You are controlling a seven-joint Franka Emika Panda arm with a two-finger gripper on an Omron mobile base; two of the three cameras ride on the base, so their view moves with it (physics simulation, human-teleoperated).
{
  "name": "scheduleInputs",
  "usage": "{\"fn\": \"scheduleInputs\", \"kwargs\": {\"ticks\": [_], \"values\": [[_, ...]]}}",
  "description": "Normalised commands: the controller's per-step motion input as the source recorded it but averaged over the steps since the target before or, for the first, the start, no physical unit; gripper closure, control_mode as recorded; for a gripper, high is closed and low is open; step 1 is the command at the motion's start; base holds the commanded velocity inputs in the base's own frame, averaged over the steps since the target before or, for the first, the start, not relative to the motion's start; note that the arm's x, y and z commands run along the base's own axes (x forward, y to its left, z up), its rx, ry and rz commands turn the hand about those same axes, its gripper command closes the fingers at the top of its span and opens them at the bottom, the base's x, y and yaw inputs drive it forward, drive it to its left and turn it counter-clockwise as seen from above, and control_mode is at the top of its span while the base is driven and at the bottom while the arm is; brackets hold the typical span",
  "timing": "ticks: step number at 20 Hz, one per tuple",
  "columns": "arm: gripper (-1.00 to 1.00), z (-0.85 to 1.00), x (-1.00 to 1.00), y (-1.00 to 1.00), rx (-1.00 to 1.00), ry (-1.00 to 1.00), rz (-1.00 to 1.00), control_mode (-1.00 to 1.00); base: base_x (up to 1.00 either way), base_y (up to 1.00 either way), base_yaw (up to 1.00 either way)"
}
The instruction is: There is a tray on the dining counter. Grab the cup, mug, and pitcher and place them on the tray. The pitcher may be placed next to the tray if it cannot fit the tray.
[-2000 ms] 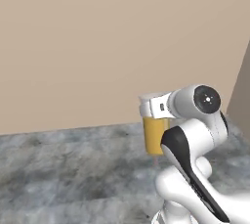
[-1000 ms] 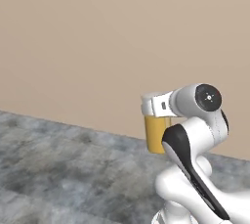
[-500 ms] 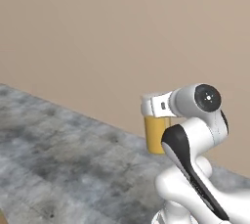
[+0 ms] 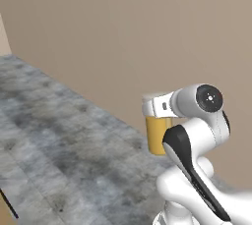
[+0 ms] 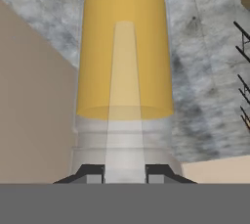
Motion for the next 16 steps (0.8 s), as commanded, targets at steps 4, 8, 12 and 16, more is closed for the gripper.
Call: {"fn": "scheduleInputs", "kwargs": {"ticks": [4,8,12,16], "values": [[1.0,0.0,0.0,0.0,0.0,0.0,0.0,1.0,0.63,-0.36,0.45],[1.0,0.0,0.0,0.0,0.0,0.0,0.0,1.0,0.77,-0.37,0.38],[1.0,0.0,0.0,0.0,0.0,0.0,0.0,1.0,0.88,-0.32,0.34],[1.0,0.0,0.0,0.0,0.0,0.0,0.0,1.0,0.89,-0.25,0.34]]}}
